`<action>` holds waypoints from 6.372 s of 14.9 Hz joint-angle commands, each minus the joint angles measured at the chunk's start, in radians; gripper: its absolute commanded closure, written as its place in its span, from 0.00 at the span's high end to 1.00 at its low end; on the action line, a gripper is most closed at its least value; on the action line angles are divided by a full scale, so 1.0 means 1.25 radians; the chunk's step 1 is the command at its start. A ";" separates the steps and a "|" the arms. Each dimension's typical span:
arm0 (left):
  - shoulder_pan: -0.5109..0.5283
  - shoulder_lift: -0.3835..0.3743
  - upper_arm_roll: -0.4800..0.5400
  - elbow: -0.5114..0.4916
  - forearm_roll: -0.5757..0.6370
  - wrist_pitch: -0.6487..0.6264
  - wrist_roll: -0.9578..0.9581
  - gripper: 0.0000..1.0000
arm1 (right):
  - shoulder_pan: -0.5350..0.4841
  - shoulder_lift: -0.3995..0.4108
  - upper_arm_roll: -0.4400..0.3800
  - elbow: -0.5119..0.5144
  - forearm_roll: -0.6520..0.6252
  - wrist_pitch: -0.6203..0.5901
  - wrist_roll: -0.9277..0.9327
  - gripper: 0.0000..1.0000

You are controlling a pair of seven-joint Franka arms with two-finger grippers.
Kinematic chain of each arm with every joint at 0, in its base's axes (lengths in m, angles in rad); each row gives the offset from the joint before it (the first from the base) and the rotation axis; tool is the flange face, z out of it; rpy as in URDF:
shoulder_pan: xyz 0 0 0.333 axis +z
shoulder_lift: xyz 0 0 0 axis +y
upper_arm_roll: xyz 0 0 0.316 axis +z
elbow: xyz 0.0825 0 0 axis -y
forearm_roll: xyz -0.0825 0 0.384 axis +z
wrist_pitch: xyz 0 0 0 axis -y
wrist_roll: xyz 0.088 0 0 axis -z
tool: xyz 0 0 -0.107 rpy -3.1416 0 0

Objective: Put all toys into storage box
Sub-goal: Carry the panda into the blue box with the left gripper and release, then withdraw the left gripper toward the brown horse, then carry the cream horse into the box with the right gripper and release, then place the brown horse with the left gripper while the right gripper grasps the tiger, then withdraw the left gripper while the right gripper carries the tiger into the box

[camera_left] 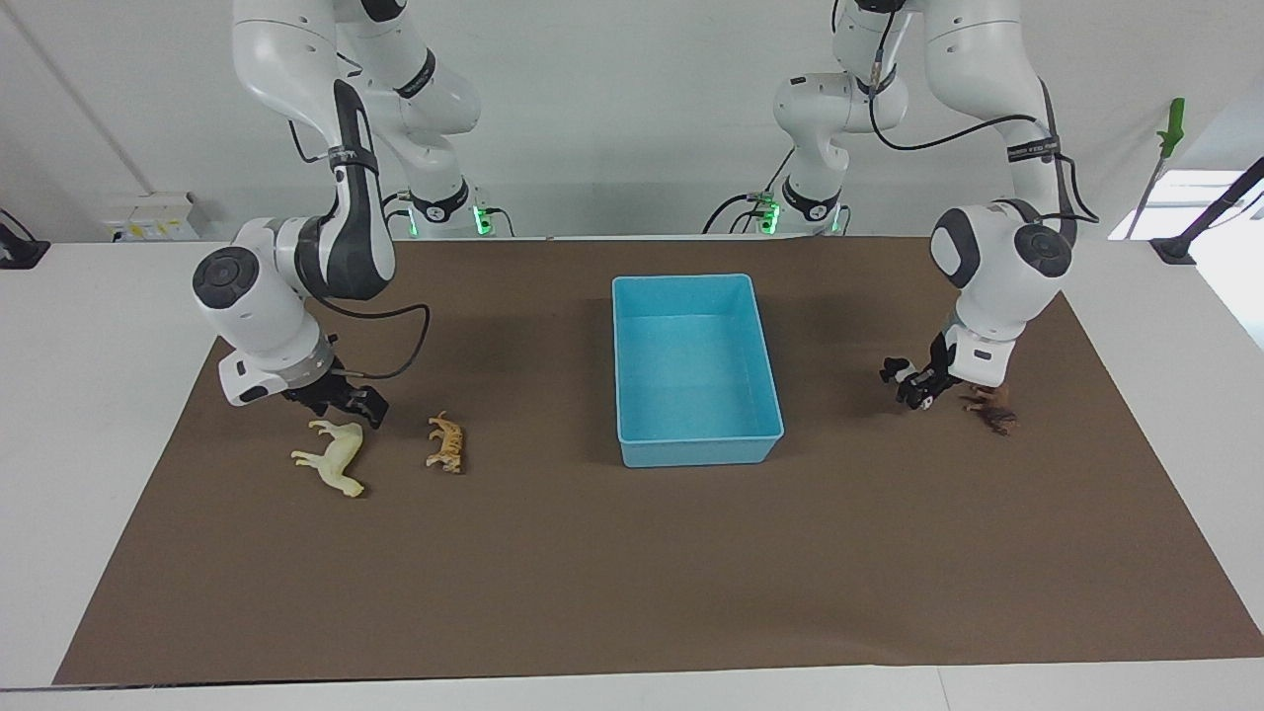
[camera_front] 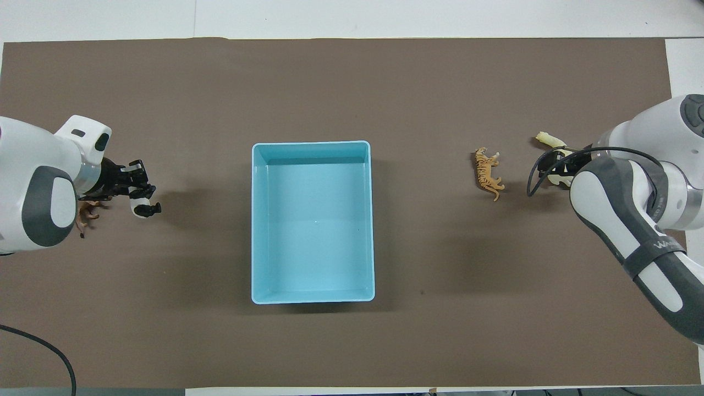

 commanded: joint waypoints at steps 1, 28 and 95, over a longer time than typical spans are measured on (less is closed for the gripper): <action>-0.055 0.024 0.002 0.131 0.005 -0.119 -0.109 0.00 | -0.020 -0.026 0.008 -0.052 -0.011 0.055 0.014 0.99; -0.019 -0.034 0.010 0.079 0.062 -0.098 0.040 1.00 | 0.042 0.091 0.017 0.244 -0.054 -0.005 -0.038 0.00; -0.004 -0.145 0.026 0.211 -0.037 -0.425 0.028 1.00 | 0.288 0.074 0.045 0.368 0.113 -0.130 0.103 0.00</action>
